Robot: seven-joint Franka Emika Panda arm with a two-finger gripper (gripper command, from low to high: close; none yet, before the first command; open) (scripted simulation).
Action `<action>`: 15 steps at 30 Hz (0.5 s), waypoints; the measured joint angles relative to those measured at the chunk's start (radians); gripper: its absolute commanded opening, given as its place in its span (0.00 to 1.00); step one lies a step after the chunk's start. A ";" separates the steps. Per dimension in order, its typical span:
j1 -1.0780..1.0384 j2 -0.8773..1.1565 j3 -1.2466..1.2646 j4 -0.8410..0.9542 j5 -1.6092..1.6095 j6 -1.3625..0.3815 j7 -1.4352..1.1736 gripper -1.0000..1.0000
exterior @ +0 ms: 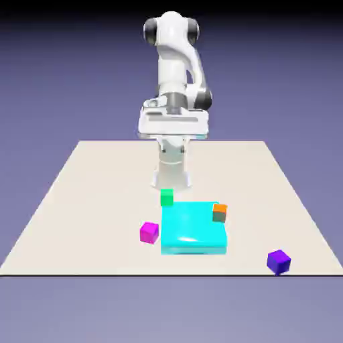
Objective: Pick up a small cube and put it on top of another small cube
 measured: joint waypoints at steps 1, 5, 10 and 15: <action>0.017 0.029 -0.032 0.006 0.043 -0.024 0.023 0.50; 0.085 0.143 -0.160 0.028 0.217 -0.122 0.114 0.50; 0.170 0.286 -0.320 0.055 0.435 -0.244 0.228 0.50; 0.255 0.428 -0.480 0.083 0.652 -0.366 0.341 0.50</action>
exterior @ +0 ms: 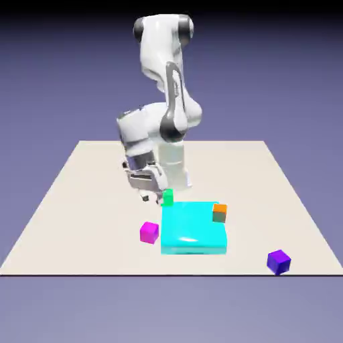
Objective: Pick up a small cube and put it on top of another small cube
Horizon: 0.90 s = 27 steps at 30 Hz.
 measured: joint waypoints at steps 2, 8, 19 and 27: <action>0.027 0.057 -0.064 0.011 0.087 -0.049 0.046 0.50; 0.136 0.228 -0.256 0.044 0.348 -0.195 0.182 0.50; 0.108 0.535 -0.145 0.136 0.745 -0.287 0.024 0.00; 0.154 0.327 -0.280 0.069 0.487 -0.246 0.182 0.00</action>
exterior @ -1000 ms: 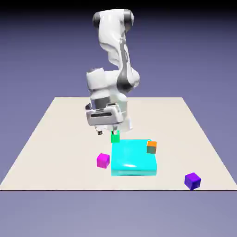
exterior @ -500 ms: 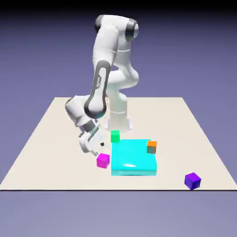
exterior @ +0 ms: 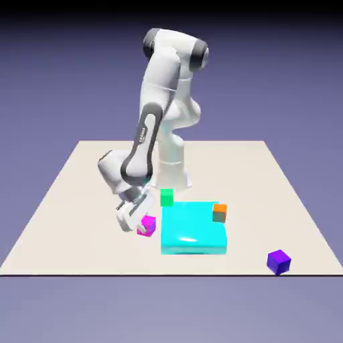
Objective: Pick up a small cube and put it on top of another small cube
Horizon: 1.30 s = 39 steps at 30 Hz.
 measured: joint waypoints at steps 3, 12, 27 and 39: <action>0.011 -0.049 -0.032 -0.016 -0.061 0.009 0.038 0.00; 0.053 0.031 0.281 0.286 -0.412 -0.167 -0.060 0.00; 0.010 0.312 0.755 0.829 -1.004 -0.501 -0.310 0.00; -0.025 0.536 1.135 1.264 -1.478 -0.769 -0.511 0.00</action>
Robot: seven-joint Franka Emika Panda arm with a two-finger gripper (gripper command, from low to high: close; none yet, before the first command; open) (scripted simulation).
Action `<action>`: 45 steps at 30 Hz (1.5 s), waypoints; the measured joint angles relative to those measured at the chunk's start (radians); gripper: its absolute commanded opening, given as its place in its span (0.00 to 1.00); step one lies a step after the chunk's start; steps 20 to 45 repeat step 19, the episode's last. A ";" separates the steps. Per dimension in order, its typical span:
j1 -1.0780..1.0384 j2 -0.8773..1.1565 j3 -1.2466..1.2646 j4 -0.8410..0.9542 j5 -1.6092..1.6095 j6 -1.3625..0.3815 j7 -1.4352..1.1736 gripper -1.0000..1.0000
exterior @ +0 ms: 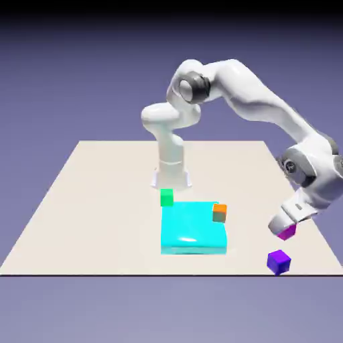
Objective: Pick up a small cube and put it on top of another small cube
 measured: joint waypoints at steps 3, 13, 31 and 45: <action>-0.009 0.056 0.095 0.109 -0.118 -0.067 -0.050 0.00; -0.106 0.158 0.099 0.010 -0.190 0.046 -0.081 1.00; -0.071 0.149 0.110 0.155 -0.172 -0.097 -0.110 1.00; -0.071 0.149 0.110 0.155 -0.172 -0.097 -0.110 1.00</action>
